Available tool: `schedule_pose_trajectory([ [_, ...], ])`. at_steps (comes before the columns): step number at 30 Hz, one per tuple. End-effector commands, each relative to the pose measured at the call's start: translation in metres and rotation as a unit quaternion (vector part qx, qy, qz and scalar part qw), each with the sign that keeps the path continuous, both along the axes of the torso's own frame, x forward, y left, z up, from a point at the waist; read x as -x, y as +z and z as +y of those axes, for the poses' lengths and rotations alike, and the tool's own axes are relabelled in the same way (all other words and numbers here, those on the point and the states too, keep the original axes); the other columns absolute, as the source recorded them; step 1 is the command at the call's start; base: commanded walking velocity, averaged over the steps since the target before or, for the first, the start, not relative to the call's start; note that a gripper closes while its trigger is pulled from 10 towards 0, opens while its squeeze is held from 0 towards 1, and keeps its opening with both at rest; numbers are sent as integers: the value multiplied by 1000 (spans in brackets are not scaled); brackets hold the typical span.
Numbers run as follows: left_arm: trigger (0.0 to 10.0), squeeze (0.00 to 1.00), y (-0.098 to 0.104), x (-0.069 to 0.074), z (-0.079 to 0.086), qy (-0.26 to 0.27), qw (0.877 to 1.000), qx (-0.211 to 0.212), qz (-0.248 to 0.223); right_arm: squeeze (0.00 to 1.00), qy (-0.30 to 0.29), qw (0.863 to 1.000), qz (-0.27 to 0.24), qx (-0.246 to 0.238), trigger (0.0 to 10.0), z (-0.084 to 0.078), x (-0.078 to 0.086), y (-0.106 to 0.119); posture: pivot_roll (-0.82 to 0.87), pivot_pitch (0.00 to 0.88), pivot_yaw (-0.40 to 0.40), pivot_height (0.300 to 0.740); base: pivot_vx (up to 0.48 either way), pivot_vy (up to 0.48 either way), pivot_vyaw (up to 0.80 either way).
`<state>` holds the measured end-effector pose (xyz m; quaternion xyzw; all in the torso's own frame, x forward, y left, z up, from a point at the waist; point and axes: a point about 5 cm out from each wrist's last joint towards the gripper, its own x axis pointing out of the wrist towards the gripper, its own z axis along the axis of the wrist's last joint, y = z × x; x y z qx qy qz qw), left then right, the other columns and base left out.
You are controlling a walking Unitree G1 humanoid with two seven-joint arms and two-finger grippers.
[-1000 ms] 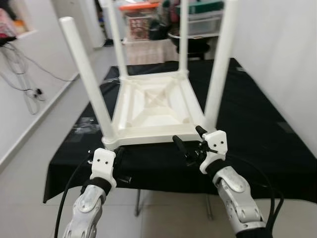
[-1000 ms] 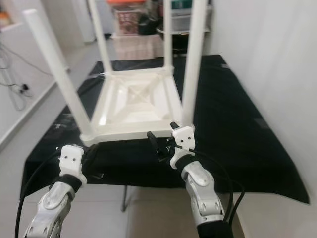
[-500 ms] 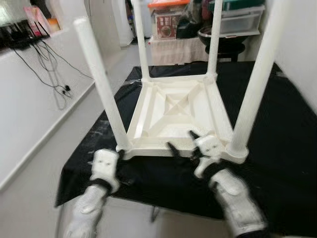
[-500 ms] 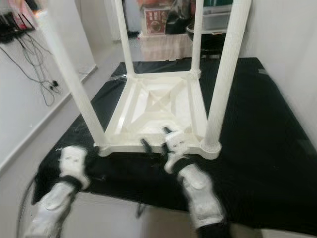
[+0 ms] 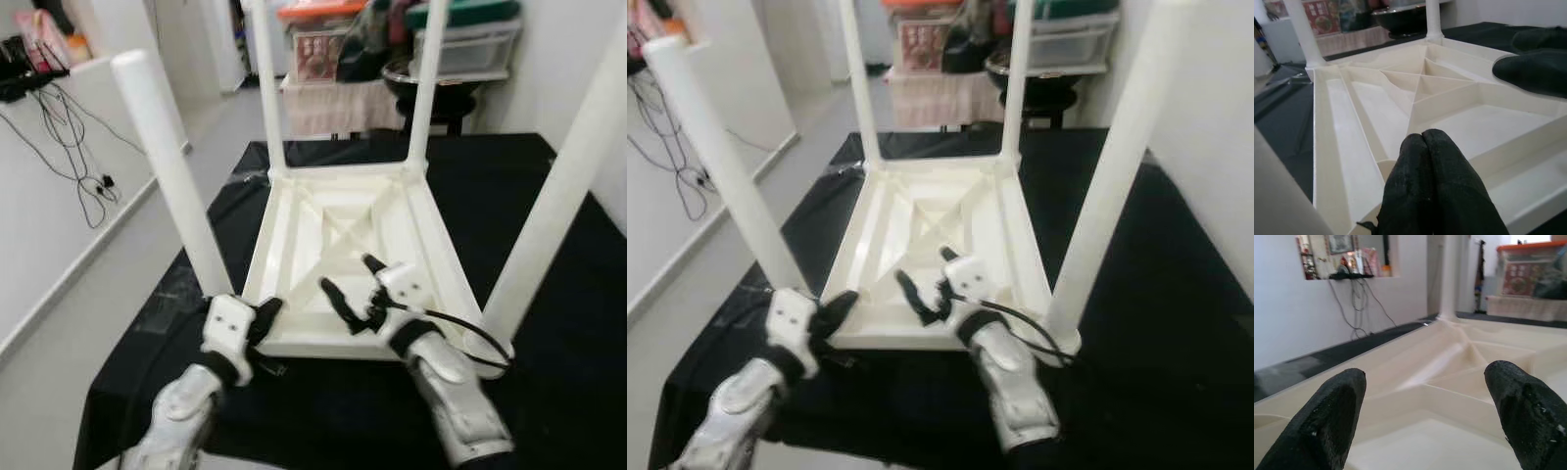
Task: Building children table
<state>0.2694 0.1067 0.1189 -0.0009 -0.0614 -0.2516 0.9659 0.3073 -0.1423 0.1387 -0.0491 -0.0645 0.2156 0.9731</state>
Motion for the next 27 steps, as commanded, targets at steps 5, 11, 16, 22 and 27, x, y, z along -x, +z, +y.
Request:
schedule_pose_trajectory([
  [5, 10000, 0, -7, 13, 26, 66, 998, -10, 15, 0, 14, 1000, 3, 3, 10000, 4, -1, -1, -73, 28, 74, 740, 0, 0, 0],
  [11, 10000, 1000, -8, 21, 26, 47, 999, -11, 20, 0, 9, 1000, 2, 6, 10000, 2, -2, 0, -71, 23, 69, 740, 0, 0, 0],
  [16, 10000, 1000, 1, 34, 10, -35, 999, -33, 2, 0, 13, 1000, 3, 10, 10000, 3, -2, -1, -67, 20, 65, 740, 0, 0, 0],
  [22, 10000, 1000, 4, 41, 14, -33, 999, -23, 12, 0, 19, 1000, 4, 21, 10000, 3, -2, -3, -64, 19, 66, 740, 0, 0, 0],
  [27, 10000, 1000, 5, 48, 30, 27, 999, -5, 18, 0, 13, 999, 3, 37, 10000, -7, -4, -1, -58, 24, 63, 740, 0, 0, 0],
])
